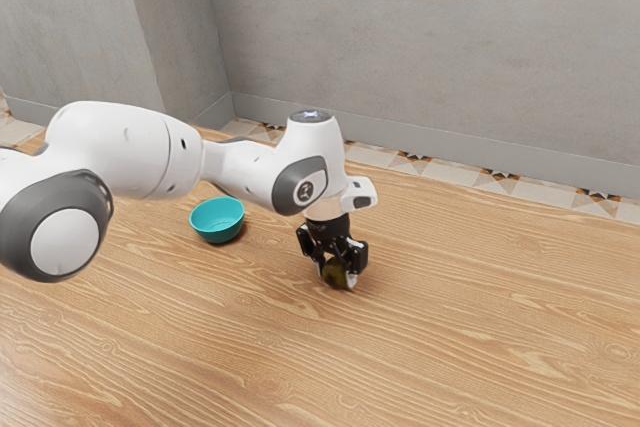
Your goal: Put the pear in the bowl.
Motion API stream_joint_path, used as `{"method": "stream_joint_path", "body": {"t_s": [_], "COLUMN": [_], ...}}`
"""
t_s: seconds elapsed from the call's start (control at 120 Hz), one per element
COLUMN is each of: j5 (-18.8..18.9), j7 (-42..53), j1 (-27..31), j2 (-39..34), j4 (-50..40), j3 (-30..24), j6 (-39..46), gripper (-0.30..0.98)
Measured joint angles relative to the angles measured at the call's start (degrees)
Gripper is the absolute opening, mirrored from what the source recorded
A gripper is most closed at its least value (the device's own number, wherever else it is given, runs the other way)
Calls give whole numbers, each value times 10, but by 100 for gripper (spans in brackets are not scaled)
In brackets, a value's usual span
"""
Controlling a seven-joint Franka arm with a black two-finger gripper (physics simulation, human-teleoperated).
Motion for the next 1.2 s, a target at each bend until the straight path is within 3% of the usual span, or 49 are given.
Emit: {"method": "stream_joint_path", "body": {"t_s": [0.333, 0.7, 0.892, 1.2], "j5": [2, 7, 32, 46], "j7": [-2, 26, 63, 104], "j1": [15, 115, 172, 211], "j2": [-33, -51, -51, -60], "j4": [15, 58, 81, 35], "j3": [3, 7, 6, 6], "j6": [-25, -75, -100, -118], "gripper": [38, 37, 38, 40]}}
